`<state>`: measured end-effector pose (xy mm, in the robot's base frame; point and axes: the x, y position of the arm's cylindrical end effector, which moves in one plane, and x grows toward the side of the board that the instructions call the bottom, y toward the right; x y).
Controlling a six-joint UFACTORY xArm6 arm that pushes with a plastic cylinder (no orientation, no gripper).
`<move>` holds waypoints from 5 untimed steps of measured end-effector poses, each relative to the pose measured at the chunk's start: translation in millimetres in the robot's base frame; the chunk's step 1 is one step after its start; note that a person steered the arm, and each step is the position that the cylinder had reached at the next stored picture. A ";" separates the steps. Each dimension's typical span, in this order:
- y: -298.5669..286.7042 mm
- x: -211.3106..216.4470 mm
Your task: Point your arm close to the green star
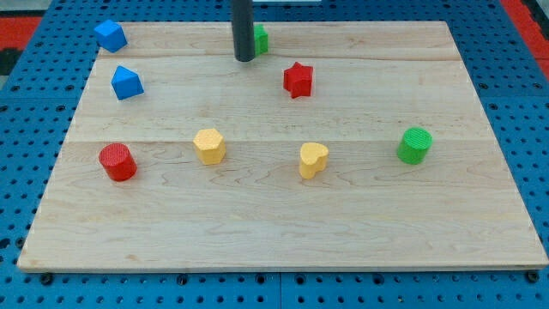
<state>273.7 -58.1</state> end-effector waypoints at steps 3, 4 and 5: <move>-4.9 17.0; -42.0 33.5; -60.3 22.7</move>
<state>296.4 -118.4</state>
